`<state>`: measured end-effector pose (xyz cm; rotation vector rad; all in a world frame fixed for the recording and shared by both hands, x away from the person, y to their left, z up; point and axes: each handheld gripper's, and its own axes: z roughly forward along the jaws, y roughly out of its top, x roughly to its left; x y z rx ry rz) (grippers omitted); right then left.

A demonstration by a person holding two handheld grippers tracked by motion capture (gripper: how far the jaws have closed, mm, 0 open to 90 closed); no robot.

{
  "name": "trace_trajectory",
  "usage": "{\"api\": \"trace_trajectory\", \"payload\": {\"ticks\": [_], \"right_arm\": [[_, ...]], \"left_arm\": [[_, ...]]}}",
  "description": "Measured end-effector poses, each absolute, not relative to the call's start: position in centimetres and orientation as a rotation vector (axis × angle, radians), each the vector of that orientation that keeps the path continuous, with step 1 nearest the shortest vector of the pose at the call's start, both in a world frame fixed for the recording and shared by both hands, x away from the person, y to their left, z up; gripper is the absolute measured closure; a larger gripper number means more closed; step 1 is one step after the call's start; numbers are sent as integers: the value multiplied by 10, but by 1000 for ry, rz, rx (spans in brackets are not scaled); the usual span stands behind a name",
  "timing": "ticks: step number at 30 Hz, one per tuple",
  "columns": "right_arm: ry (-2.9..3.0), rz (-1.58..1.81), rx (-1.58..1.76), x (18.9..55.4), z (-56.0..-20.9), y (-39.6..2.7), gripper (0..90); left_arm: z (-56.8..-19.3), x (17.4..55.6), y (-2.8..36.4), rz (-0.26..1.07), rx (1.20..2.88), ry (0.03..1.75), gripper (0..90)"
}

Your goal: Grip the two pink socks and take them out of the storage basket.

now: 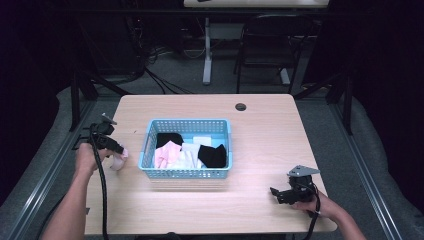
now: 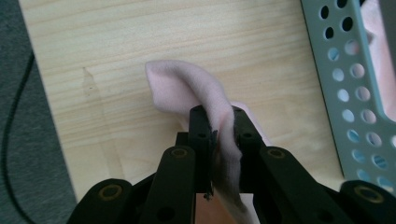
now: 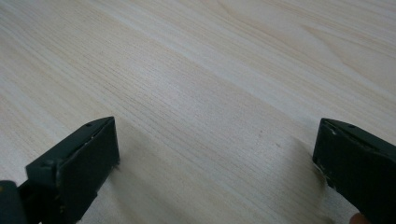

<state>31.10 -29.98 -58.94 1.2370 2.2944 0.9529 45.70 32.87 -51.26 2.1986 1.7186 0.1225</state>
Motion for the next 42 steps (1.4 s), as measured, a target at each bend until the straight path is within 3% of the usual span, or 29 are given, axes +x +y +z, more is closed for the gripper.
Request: {"api": "trace_trajectory", "payload": {"ticks": [7,8,11,15,22,28,36,42], "right_arm": [[2295,953,1236,311,-589,-300,0],[2295,952,1236,311,-589,-300,0],[2295,954,1237,311,-589,-300,0],[2295,953,1237,311,-589,-300,0],[2295,952,1237,311,-589,-300,0],[2296,960,1237,311,-589,-300,0],[2293,960,1238,311,-590,-300,0],[2296,956,1237,311,-589,-300,0]], "left_arm": [[-521,464,325,130,2227,1751,771],[-520,464,324,137,2224,1756,649],[-511,459,325,209,2194,1770,428],[-493,451,323,280,2191,1722,266],[-460,443,312,342,2156,1620,177],[-436,440,267,367,2200,1444,149],[-446,442,215,321,2309,1335,33],[-456,442,193,278,2350,1272,55]]}}
